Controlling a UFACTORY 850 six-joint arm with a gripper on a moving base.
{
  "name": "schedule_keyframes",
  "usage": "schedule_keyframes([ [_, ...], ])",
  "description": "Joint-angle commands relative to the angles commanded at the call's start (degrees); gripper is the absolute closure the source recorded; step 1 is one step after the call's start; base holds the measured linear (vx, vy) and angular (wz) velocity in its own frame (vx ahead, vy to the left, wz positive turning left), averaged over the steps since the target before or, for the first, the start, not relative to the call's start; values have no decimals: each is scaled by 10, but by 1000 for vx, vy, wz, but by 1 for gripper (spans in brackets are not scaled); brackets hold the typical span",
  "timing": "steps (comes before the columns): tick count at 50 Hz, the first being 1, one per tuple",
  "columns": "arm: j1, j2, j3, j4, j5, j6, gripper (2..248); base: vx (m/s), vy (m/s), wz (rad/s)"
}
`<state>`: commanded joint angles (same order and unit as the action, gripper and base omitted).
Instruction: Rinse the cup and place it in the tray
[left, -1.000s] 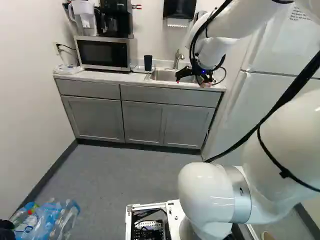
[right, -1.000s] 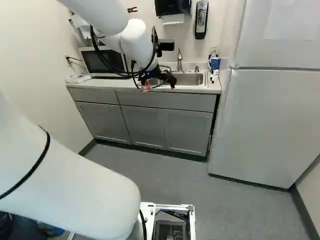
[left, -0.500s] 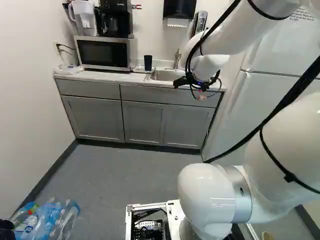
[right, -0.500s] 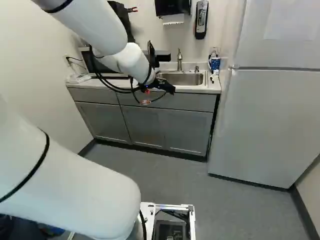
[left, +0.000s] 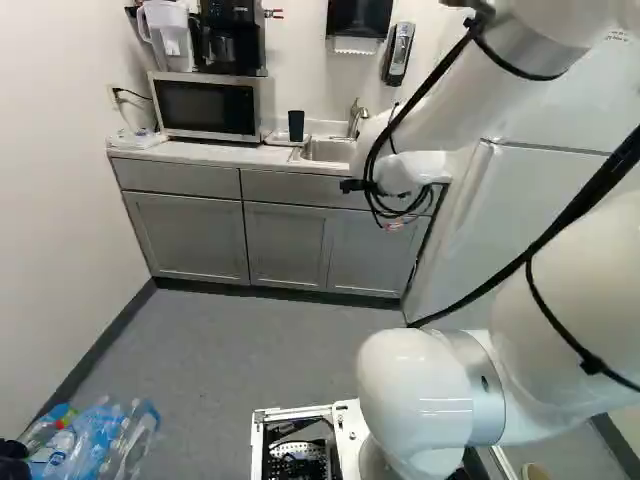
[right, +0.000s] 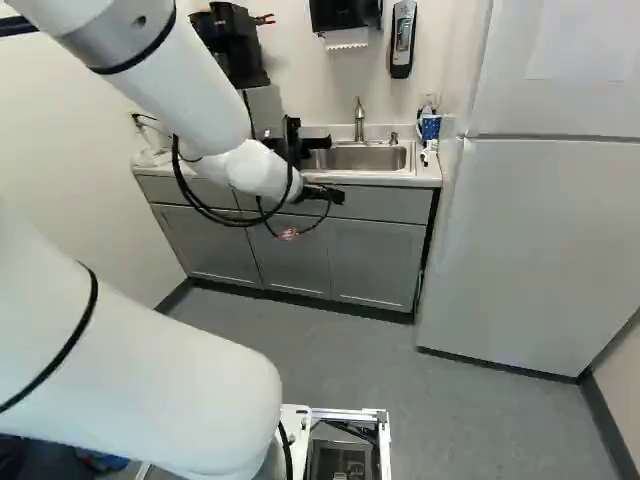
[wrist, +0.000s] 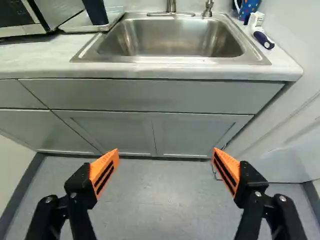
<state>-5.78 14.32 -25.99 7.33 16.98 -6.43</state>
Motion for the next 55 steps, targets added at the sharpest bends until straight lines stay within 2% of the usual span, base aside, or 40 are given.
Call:
schedule_keyframes([
  [27, 27, 8, 97, -34, 152, 30, 3, 0, 0, 0],
  [55, 46, 13, 166, -58, 261, 51, 3, 0, 0, 0],
])
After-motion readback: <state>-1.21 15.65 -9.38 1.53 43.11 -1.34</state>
